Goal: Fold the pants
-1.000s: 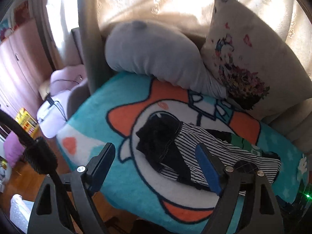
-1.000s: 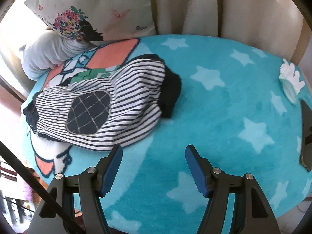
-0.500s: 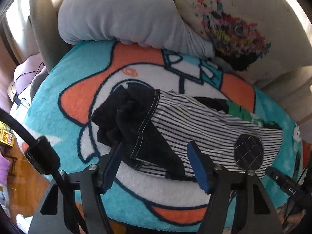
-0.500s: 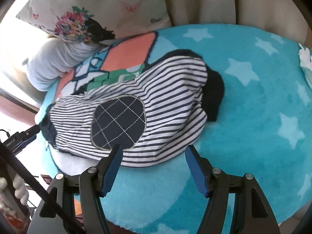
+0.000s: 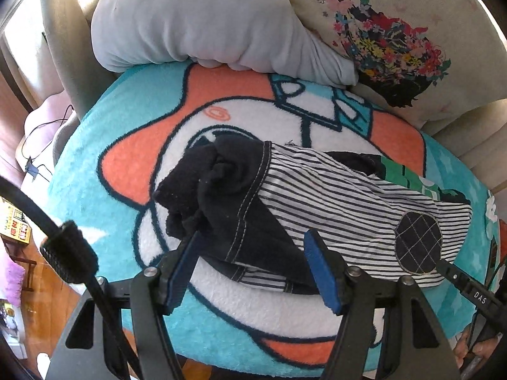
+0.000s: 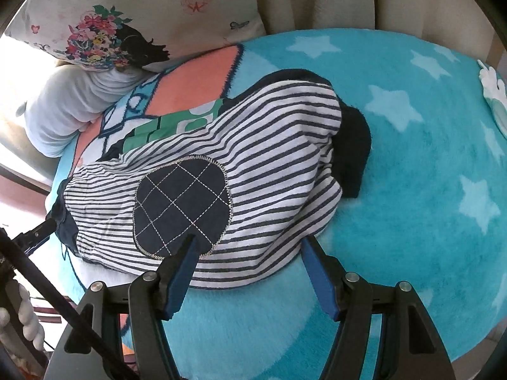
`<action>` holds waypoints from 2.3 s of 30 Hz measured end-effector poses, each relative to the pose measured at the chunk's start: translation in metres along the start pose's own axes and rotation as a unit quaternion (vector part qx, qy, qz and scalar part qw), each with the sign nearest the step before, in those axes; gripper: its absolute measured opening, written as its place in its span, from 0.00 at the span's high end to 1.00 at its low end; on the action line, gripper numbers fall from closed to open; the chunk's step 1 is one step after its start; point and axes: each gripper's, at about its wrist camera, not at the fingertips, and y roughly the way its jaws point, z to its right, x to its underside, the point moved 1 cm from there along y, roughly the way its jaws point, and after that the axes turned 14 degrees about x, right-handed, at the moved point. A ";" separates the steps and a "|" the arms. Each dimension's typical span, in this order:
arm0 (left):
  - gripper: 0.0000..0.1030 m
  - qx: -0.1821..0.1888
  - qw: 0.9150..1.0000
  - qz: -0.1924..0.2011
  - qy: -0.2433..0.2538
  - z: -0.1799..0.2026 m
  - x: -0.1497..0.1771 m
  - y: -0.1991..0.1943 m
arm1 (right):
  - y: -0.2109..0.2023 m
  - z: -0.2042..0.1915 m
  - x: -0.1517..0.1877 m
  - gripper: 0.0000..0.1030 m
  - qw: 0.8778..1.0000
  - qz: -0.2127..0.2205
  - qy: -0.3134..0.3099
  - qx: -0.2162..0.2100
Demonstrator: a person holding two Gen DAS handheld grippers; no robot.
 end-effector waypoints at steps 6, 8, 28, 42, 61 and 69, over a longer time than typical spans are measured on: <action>0.35 -0.010 1.000 0.001 -0.004 -0.003 0.005 -0.001 | -0.001 0.000 0.002 0.31 1.000 0.000 0.000 0.004; 0.35 -0.012 1.000 0.002 -0.005 -0.003 0.006 -0.002 | -0.002 0.000 0.003 0.31 1.000 0.000 -0.001 0.005; 0.38 0.175 0.962 -0.021 -0.209 -0.076 0.026 -0.009 | -0.012 0.025 0.022 0.31 0.997 -0.014 0.047 -0.053; 0.53 0.292 0.926 -0.076 -0.227 -0.040 0.013 0.025 | -0.007 0.042 0.014 0.40 0.982 -0.042 0.136 -0.122; 0.89 0.229 0.942 -0.118 -0.216 -0.019 0.000 0.059 | -0.017 0.030 0.021 0.40 0.977 -0.036 0.132 -0.161; 0.90 0.254 0.935 -0.106 -0.223 -0.022 -0.008 0.056 | -0.011 0.015 0.019 0.39 0.965 -0.058 0.128 -0.223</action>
